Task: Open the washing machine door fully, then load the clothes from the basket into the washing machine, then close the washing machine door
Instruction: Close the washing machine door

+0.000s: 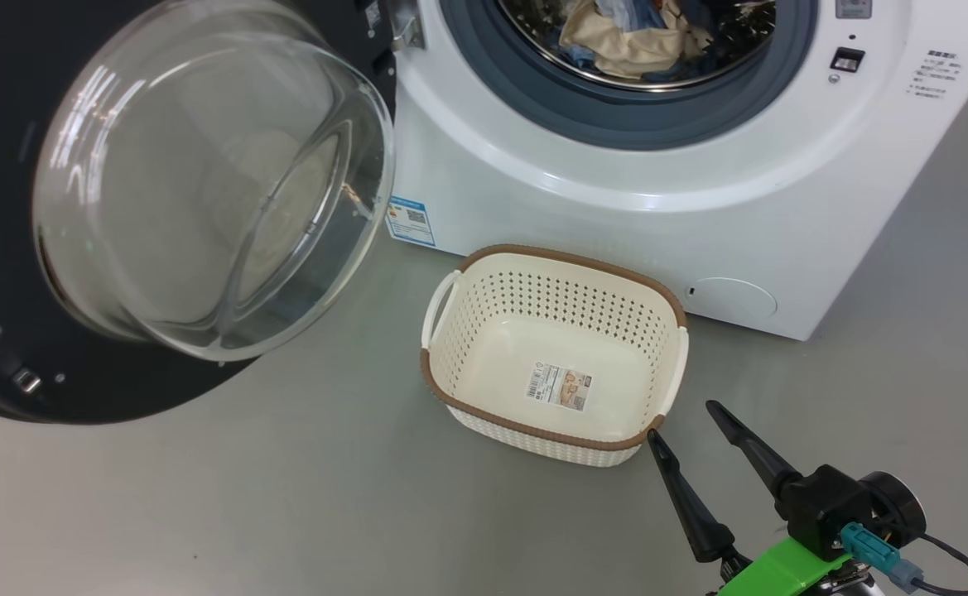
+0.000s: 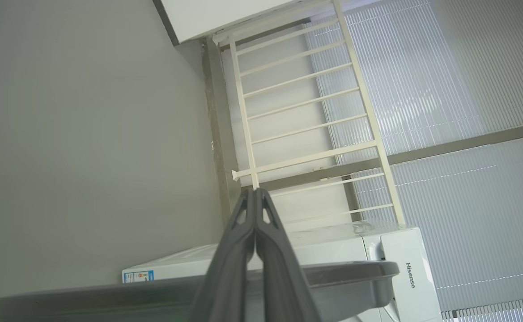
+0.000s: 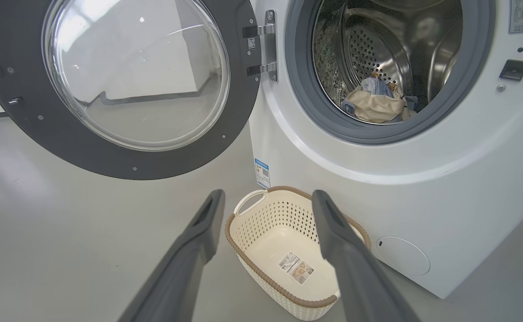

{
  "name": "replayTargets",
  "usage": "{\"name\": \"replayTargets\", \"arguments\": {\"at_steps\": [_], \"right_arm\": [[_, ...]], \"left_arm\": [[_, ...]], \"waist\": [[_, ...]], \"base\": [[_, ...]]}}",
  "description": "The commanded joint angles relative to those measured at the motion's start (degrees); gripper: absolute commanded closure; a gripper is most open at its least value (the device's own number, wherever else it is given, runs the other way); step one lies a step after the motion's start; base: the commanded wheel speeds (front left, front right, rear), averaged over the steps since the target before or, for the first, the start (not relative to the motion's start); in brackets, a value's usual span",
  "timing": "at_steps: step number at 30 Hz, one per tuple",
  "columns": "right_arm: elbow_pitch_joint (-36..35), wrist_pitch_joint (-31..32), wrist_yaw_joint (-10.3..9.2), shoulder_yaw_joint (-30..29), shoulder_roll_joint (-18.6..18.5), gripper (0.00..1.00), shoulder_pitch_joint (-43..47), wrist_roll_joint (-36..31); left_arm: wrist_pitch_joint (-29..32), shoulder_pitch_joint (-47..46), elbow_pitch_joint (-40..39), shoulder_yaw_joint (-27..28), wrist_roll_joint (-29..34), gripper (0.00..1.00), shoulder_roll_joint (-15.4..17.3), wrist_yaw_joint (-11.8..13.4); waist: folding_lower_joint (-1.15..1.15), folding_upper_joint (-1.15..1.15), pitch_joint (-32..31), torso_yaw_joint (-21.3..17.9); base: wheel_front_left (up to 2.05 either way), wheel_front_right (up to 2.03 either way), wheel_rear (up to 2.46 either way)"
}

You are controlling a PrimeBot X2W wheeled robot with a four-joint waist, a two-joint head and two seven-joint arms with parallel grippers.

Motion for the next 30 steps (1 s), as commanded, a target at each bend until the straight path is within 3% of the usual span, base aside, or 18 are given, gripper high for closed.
{"name": "replayTargets", "arguments": {"at_steps": [1,19,30], "right_arm": [[-1.6,0.0,0.35,1.6,0.0,0.00,-2.0,0.3],[-1.4,-0.5,0.35,1.1,0.1,0.00,-3.0,0.5],[-1.2,-1.1,0.35,0.4,0.5,0.00,-2.8,0.5]], "left_arm": [[0.9,-2.1,-0.6,1.1,0.8,1.00,4.0,-0.3],[7.6,-3.0,4.3,-2.5,1.8,1.00,3.2,-3.9],[13.2,0.3,1.9,-1.8,-0.5,1.00,2.6,-7.6]], "waist": [[0.00,0.00,0.3,-0.5],[0.00,0.00,1.8,-2.6],[0.00,0.00,1.4,-2.1]], "base": [[0.00,0.00,0.00],[0.00,0.00,0.00],[0.00,0.00,0.00]]}}
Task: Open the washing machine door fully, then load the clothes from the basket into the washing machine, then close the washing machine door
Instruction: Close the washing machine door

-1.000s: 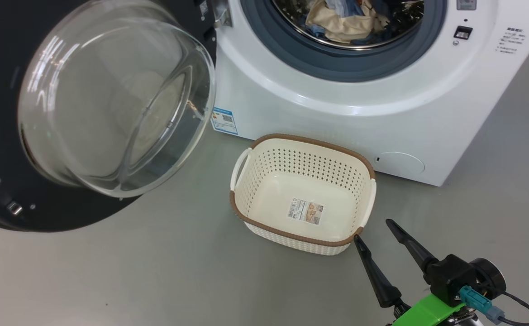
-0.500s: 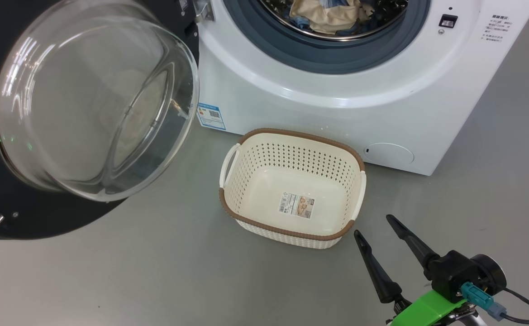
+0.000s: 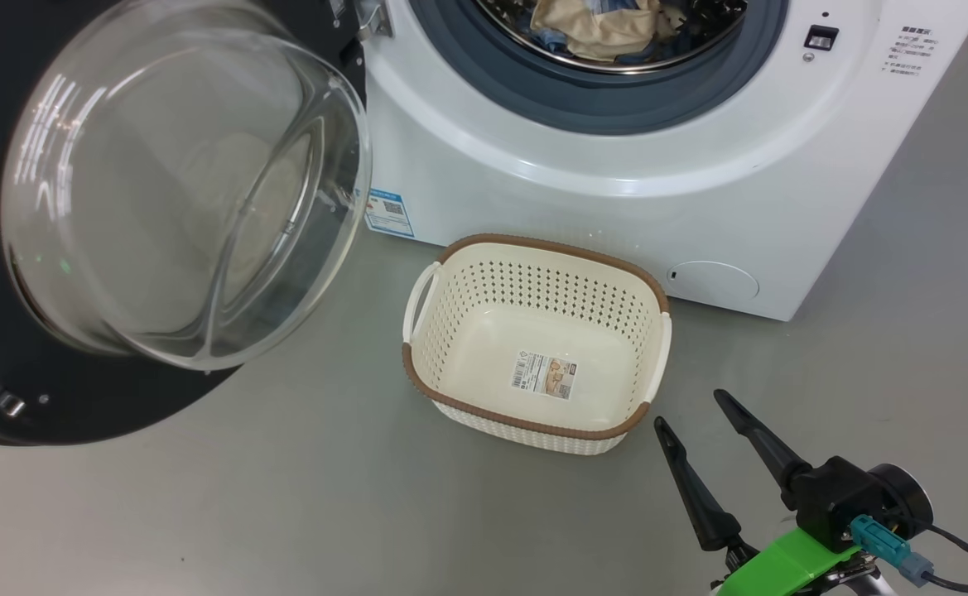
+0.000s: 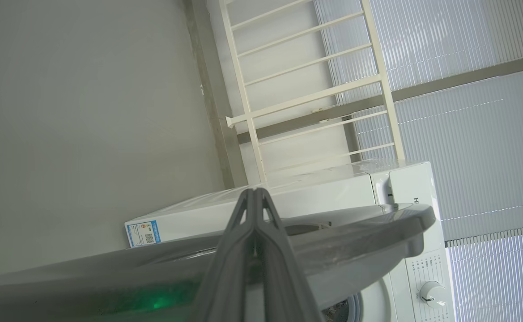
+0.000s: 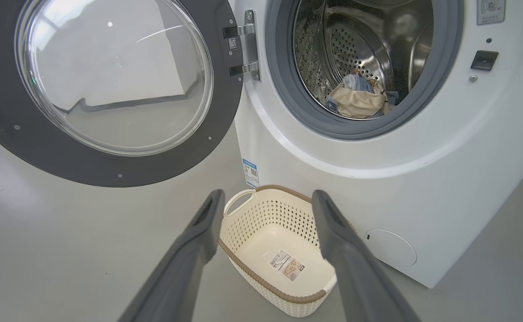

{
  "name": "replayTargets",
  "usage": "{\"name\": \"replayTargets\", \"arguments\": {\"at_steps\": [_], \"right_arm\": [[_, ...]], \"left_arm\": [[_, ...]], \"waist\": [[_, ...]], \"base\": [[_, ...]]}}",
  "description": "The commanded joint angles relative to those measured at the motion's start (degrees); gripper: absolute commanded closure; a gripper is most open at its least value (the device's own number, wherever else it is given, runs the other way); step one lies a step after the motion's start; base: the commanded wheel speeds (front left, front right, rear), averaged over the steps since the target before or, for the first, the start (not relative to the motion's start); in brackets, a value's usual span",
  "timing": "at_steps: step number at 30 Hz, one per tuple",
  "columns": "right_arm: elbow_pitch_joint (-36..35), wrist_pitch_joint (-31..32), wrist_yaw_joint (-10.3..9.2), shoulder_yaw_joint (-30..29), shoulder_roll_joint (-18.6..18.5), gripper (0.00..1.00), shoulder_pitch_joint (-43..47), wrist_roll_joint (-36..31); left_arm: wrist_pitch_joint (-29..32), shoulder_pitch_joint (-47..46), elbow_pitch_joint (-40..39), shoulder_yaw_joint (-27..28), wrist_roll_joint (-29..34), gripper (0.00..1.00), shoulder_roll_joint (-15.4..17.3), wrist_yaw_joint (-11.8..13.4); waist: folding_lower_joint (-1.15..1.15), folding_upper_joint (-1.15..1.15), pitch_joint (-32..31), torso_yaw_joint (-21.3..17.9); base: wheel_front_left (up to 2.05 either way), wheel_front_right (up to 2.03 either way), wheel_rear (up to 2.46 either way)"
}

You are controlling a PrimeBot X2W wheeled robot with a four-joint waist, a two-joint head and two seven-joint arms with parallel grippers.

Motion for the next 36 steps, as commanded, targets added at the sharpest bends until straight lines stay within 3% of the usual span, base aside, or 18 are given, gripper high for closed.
{"name": "replayTargets", "arguments": {"at_steps": [1,19,27,36], "right_arm": [[-1.4,-0.4,0.35,1.1,0.3,0.00,-1.9,0.0],[-1.8,-1.2,0.35,0.6,0.7,0.00,-1.7,-0.1],[-1.7,-1.8,0.35,-0.4,1.4,0.00,-1.5,-0.4],[-1.4,-3.1,0.35,-1.0,2.4,0.00,-1.3,-0.6]], "left_arm": [[1.6,0.7,-2.1,1.1,-0.2,1.00,2.6,-0.9],[11.1,9.9,-16.7,-0.7,-2.8,1.00,-0.5,-2.8],[14.7,15.2,-26.4,-2.6,-3.4,1.00,-1.8,-2.9],[17.0,19.3,-35.0,-4.4,-4.4,1.00,-3.2,-1.1]], "waist": [[0.00,0.00,0.0,0.2],[0.00,0.00,-1.0,-0.4],[0.00,0.00,-1.5,-2.9],[0.00,0.00,-2.4,-7.3]], "base": [[0.00,0.00,0.00],[0.00,0.00,0.00],[0.00,0.00,0.00],[0.00,0.00,0.00]]}}
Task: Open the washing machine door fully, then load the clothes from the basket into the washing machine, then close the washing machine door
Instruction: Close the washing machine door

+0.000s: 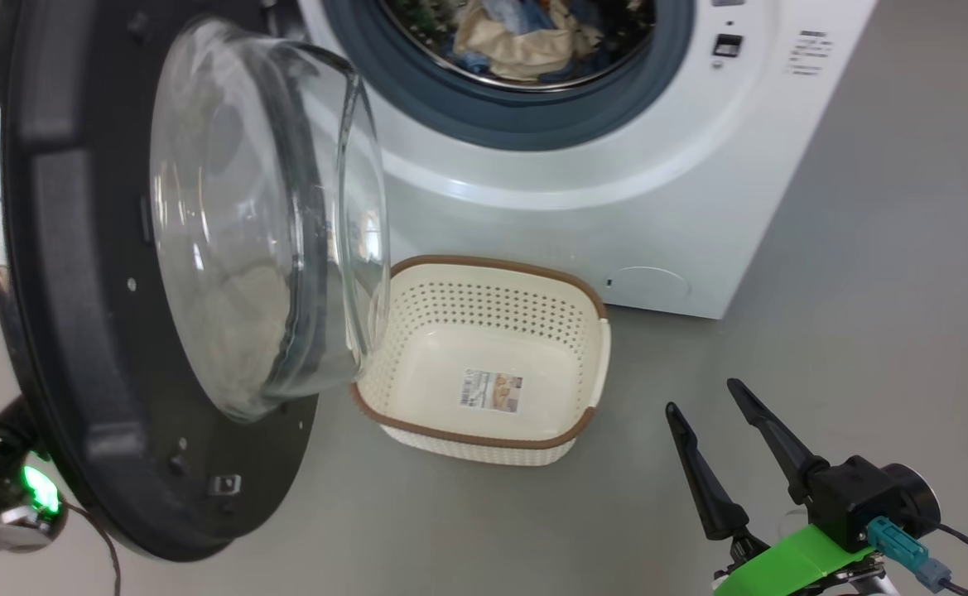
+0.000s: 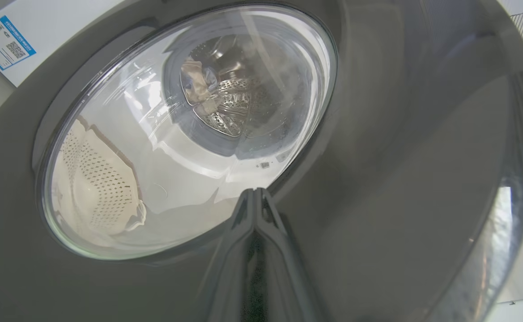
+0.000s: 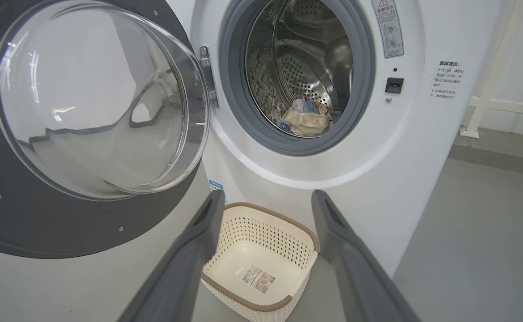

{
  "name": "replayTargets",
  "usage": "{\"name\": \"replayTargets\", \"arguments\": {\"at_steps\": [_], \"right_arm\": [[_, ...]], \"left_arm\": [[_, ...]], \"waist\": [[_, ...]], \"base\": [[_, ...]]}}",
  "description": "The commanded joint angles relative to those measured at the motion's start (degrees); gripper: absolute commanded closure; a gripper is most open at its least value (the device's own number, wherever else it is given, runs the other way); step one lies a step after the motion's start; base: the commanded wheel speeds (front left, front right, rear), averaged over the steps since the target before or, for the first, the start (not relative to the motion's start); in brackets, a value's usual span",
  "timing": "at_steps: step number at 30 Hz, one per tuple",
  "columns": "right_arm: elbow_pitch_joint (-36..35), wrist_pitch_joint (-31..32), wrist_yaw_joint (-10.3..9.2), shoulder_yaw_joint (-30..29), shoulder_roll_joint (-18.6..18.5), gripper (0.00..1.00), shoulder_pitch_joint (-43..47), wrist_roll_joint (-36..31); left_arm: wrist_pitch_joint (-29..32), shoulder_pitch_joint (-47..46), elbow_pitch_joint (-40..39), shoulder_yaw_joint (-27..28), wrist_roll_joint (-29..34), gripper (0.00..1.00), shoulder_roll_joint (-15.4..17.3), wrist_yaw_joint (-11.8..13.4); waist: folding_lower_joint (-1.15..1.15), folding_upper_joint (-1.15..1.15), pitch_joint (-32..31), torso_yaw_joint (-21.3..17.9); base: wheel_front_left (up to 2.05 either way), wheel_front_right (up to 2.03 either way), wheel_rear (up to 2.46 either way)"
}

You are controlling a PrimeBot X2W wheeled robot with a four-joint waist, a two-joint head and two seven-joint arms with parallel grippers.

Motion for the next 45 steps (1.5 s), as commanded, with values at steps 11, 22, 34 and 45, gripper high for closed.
{"name": "replayTargets", "arguments": {"at_steps": [11,22,34,45], "right_arm": [[-0.3,-1.9,0.35,1.5,1.2,0.00,-1.3,-0.2],[1.2,-2.8,0.35,2.3,1.4,0.00,-0.9,0.5],[2.5,-3.8,0.35,3.0,1.5,0.00,-1.6,1.9],[4.0,-4.9,0.35,3.8,1.5,0.00,-3.7,2.8]], "left_arm": [[0.3,2.0,-6.4,-0.8,1.2,1.00,0.0,2.2],[-1.4,1.9,-5.5,-1.9,3.1,1.00,-1.7,2.8],[-5.9,-2.0,-1.1,-3.6,7.2,1.00,-5.1,2.2],[-11.3,-9.4,7.0,-4.6,10.4,1.00,-10.0,0.1]], "waist": [[0.00,0.00,-1.8,-8.9],[0.00,0.00,-2.9,-16.4],[0.00,0.00,-2.0,-21.8],[0.00,0.00,-0.5,-25.5]], "base": [[0.00,0.00,0.00],[0.00,0.00,0.00],[0.00,0.00,0.00],[0.00,0.00,0.00]]}}
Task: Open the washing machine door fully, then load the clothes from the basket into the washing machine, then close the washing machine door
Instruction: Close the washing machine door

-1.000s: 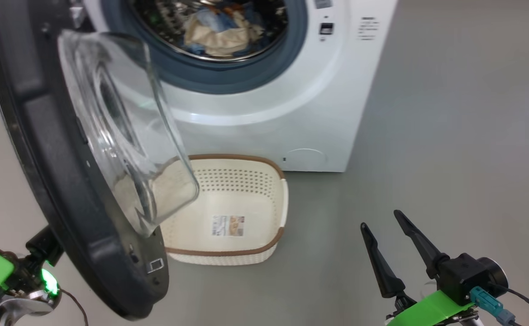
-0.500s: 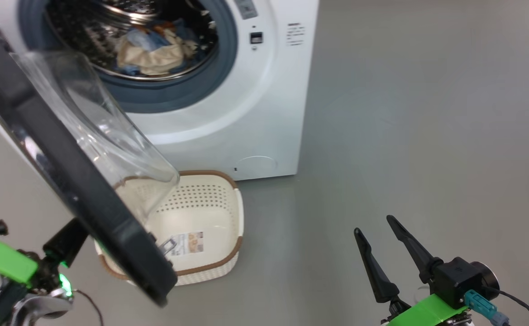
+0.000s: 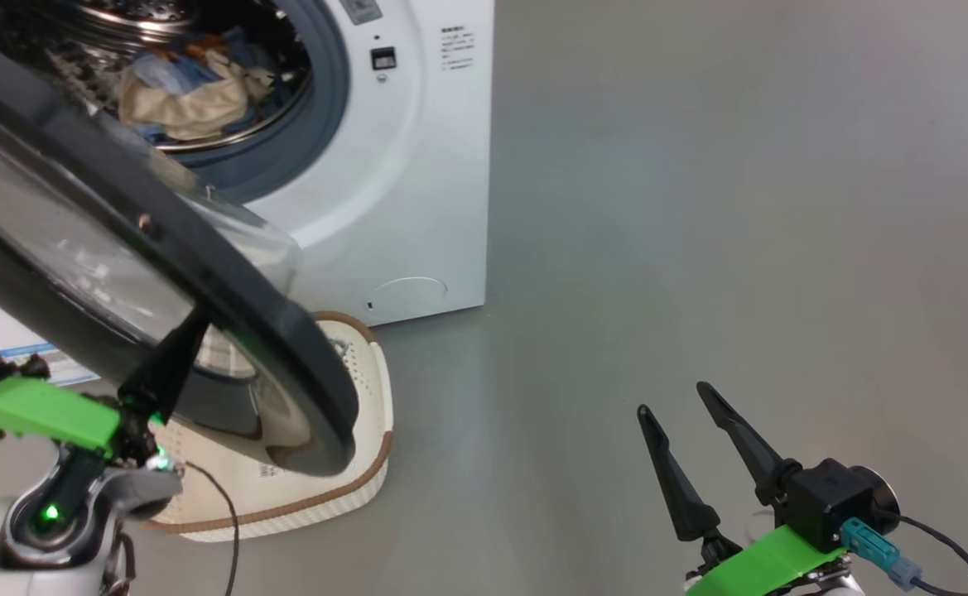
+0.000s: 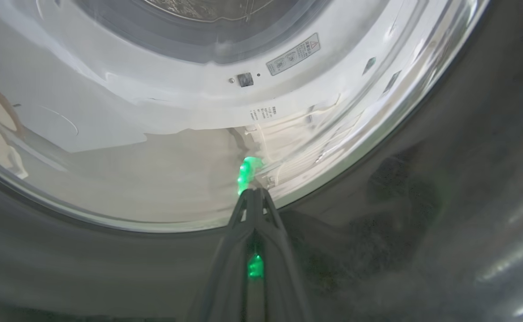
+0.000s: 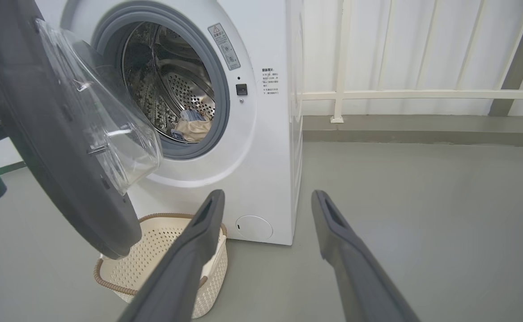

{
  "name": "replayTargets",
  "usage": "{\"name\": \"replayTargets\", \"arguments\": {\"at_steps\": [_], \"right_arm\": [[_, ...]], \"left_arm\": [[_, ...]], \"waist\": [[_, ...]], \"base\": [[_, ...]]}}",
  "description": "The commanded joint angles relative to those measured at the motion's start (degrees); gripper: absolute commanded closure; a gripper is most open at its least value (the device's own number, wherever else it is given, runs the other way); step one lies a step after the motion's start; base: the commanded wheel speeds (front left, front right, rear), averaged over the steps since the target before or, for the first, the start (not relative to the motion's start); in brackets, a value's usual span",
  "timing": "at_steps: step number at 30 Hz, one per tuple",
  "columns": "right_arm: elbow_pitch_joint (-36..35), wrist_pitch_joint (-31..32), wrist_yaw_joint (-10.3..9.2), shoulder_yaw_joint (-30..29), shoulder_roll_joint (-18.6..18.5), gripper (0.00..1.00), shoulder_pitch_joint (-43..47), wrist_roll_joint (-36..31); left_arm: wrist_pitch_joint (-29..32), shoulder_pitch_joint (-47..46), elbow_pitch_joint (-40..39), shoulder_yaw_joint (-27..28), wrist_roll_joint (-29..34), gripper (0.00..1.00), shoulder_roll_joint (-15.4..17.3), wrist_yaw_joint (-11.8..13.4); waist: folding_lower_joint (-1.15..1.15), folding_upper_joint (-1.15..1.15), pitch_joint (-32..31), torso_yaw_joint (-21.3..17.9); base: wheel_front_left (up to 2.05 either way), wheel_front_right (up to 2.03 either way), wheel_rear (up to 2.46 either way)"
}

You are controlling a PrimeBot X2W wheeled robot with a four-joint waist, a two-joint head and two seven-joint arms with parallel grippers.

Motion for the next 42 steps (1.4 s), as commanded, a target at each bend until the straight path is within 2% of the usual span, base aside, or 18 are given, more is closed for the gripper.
{"name": "replayTargets", "arguments": {"at_steps": [1,12,21,25,37,38,39,40,42], "right_arm": [[-1.1,-0.7,0.35,1.6,0.2,0.00,-2.1,0.6],[0.5,-1.8,0.35,1.9,0.2,0.00,-3.2,1.5],[0.9,-2.4,0.35,1.8,0.2,0.00,-3.6,1.9],[1.1,-2.6,0.35,1.5,0.2,0.00,-3.4,2.0],[1.2,-2.8,0.35,0.7,0.2,0.00,-3.2,1.8],[1.2,-2.8,0.35,0.6,0.2,0.00,-3.1,1.7],[1.2,-2.8,0.35,0.5,0.2,0.00,-3.0,1.6],[1.2,-2.7,0.35,0.4,0.2,0.00,-2.9,1.6],[1.1,-2.6,0.35,0.4,0.2,0.00,-2.6,1.5]], "left_arm": [[-0.6,-3.7,-0.4,1.4,0.7,1.00,0.9,-0.9],[-4.9,-11.4,8.8,1.6,3.2,1.00,-1.9,-2.4],[-5.8,-13.3,12.0,2.9,3.1,1.00,-2.3,-3.0],[-6.1,-12.7,11.1,3.8,2.6,1.00,-2.5,-3.1],[-9.5,-2.1,-0.9,9.6,1.1,1.00,-4.9,-3.1],[-9.8,-1.1,-2.1,10.3,0.7,0.61,-5.5,-3.1],[-10.2,0.0,-3.3,10.9,0.6,0.07,-6.0,-3.1],[-10.7,1.2,-4.4,11.3,0.8,0.00,-6.4,-3.1],[-12.0,3.6,-6.2,12.0,1.5,0.00,-7.3,-3.1]], "waist": [[0.00,0.00,0.7,-1.2],[0.00,0.00,2.0,-5.1],[0.00,0.00,2.4,-6.3],[0.00,0.00,2.5,-5.8],[0.00,0.00,2.4,-1.1],[0.00,0.00,2.2,-0.7],[0.00,0.00,2.1,-0.2],[0.00,0.00,1.9,0.3],[0.00,0.00,1.4,1.3]], "base": [[0.00,0.00,0.00],[0.00,0.00,0.00],[0.00,0.00,0.00],[0.00,0.00,0.00],[0.00,0.00,0.00],[0.00,0.00,0.00],[0.00,0.00,0.00],[0.00,0.00,0.00],[0.00,0.00,0.00]]}}
